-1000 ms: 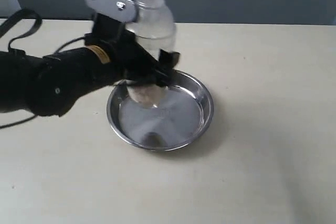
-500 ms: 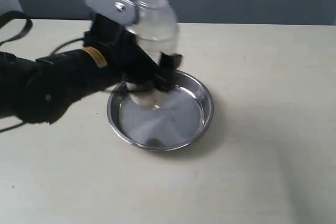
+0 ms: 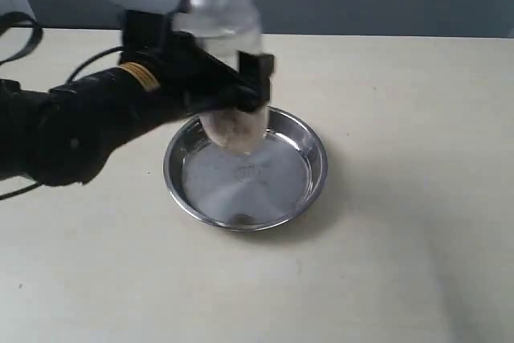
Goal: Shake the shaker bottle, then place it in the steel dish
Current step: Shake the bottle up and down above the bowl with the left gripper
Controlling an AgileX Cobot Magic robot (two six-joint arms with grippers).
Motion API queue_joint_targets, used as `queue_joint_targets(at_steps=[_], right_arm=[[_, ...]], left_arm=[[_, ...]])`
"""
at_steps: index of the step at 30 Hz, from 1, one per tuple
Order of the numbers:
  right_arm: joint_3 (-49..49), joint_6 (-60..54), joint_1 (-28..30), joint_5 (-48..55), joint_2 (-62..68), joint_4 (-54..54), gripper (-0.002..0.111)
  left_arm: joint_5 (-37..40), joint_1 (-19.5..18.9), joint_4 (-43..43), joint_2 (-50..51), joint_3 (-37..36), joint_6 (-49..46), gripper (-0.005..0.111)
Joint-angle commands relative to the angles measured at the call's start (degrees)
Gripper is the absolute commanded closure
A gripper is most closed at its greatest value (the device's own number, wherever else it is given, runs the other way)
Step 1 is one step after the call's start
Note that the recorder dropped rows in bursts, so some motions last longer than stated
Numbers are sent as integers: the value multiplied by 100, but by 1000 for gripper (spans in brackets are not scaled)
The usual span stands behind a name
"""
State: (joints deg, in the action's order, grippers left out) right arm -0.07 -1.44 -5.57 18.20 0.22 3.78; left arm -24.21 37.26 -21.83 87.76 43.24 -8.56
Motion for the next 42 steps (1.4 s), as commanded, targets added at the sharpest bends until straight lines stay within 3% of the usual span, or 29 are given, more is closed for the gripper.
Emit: queue_joint_targets(at_steps=[1,2,4,5,6,8,9,11,13,16,19,21,26,28,32,36,39,41,42], right_arm=[[7,-5,-20,-82,-22,-8,109],[7,-5,-20,-82,-22,-8,109],[7,-5,-20,-82,-22,-8,109],[7,-5,-20,-82,-22,-8,109],[7,-5,-20,-82,-22,-8,109],[7,-5,-20,-71,-22,-8,109],[7,-5,-20,-71,-22,-8,109],[7,-5,-20,-71,-22,-8,109],[7,-5,-20,-71,-22,-8,109],[7,-5,-20,-71,-22,-8,109],[7,-5,-20,-71,-22,-8,109],[7,-5,-20,-71,-22,-8,109],[7,-5,-20,-71,-22,-8,109],[7,-5,-20,-71,-22,-8,109],[7,-5,-20,-71,-22,-8,109],[7,-5,-20,-71,-22,-8,109],[7,-5,-20,-71,-22,-8,109],[7,-5,-20,-71,-22,-8,109],[7,-5,-20,-71,-22,-8,109]], left_arm=[[-711,-44,-2228,23,-28,-398,107],[-535,-18,-2623,35,-16,-439,107],[389,271,-150,-33,51,-534,107],[442,412,1020,-52,51,-561,107],[121,356,762,-52,-4,-563,107],[-918,36,-2059,57,-62,-343,107],[-866,35,-2436,57,-19,-323,107],[-16,254,33,-105,84,-469,107],[-392,438,859,-376,228,31,107],[-1233,455,268,-823,541,-265,107],[-545,360,-1101,-723,396,-1119,107],[-143,330,-1562,-337,86,-1301,107],[-872,758,-264,-922,312,-1334,107],[-808,795,-551,-1045,307,-1344,107],[-800,718,-1599,-248,-137,-1393,107],[-1157,939,-358,-875,295,-1451,107],[-770,832,-997,-628,47,-1496,107],[-889,731,-1593,-137,-159,-1456,107],[-991,755,-1489,-161,-121,-1456,107]])
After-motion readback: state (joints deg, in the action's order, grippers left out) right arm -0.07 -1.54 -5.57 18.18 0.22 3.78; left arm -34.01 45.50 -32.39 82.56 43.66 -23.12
